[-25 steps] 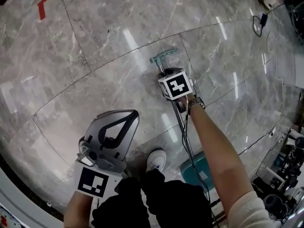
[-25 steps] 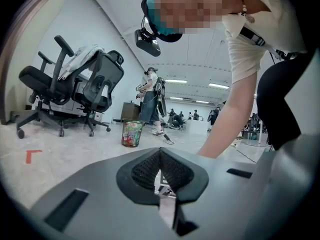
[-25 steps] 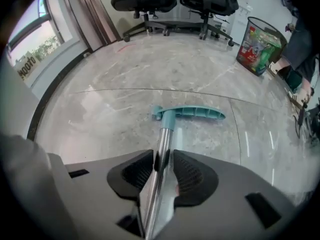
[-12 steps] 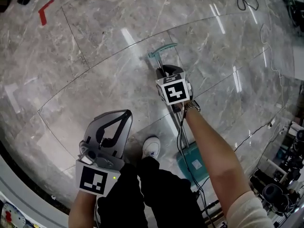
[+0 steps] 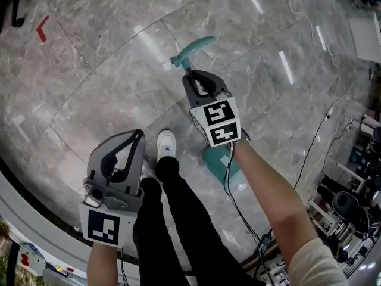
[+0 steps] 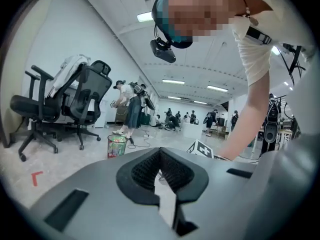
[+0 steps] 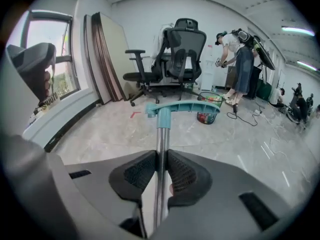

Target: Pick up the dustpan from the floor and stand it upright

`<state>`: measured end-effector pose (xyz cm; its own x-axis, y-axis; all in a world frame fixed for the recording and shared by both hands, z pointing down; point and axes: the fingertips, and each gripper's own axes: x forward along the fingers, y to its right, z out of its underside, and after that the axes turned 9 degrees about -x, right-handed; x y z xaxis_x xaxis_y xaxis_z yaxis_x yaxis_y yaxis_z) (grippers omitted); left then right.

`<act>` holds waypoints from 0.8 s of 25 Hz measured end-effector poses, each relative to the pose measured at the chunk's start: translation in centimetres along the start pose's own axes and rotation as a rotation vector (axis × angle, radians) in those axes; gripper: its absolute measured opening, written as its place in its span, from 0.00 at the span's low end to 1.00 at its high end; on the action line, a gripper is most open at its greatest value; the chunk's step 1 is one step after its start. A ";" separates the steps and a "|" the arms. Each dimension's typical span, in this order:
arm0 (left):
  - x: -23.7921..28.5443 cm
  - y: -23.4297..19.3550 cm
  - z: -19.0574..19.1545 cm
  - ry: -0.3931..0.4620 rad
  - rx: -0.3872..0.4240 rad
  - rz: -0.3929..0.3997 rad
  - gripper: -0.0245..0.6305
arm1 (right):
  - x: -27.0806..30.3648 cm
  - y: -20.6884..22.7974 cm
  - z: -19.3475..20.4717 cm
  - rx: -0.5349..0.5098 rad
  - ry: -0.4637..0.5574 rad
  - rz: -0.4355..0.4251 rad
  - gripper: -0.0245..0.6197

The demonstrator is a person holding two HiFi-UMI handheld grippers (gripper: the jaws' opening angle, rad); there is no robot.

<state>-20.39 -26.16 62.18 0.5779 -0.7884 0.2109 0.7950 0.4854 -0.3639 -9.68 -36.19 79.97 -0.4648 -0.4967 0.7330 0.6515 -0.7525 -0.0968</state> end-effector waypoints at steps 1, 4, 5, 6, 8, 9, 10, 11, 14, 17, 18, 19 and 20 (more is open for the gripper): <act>0.0 1.6 -0.8 0.003 0.010 0.015 0.05 | -2.2 0.1 0.0 0.007 0.015 0.006 0.18; -0.2 6.1 -3.1 0.032 0.047 0.066 0.05 | -8.0 0.3 -0.3 0.021 0.068 0.029 0.18; -0.2 7.6 -3.6 0.046 0.063 0.076 0.05 | -9.8 0.5 -0.5 0.023 0.092 0.041 0.18; -0.3 9.2 -3.9 0.057 0.074 0.083 0.05 | -11.6 1.0 -0.6 0.027 0.116 0.058 0.18; -0.9 13.4 -3.6 0.051 0.067 0.099 0.05 | -15.7 1.8 0.4 0.049 0.148 0.096 0.18; -1.5 15.6 -3.3 0.039 0.063 0.113 0.05 | -17.8 2.0 1.2 0.063 0.157 0.112 0.18; -2.1 17.6 -3.1 0.028 0.065 0.128 0.05 | -19.8 2.1 1.9 0.073 0.169 0.124 0.18; -2.6 19.3 -3.0 0.021 0.071 0.137 0.05 | -21.5 2.2 2.2 0.079 0.184 0.131 0.18; -3.5 24.1 -2.7 0.020 0.066 0.150 0.05 | -26.4 2.2 3.3 0.079 0.218 0.133 0.18; -3.7 29.3 -1.8 0.015 0.071 0.168 0.05 | -31.9 2.3 5.6 0.091 0.246 0.132 0.18; -3.6 30.9 -1.7 0.014 0.077 0.169 0.05 | -33.6 2.3 6.4 0.098 0.260 0.130 0.18; -3.6 32.4 -1.6 0.016 0.083 0.167 0.05 | -35.3 2.2 7.1 0.103 0.272 0.125 0.18; -3.6 34.0 -1.5 0.021 0.092 0.163 0.05 | -36.7 2.0 7.8 0.105 0.284 0.118 0.18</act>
<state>4.25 -7.39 47.70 0.6971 -0.7038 0.1366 0.7053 0.6389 -0.3073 13.41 -16.07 58.12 -0.5217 -0.6895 0.5025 0.7620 -0.6414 -0.0890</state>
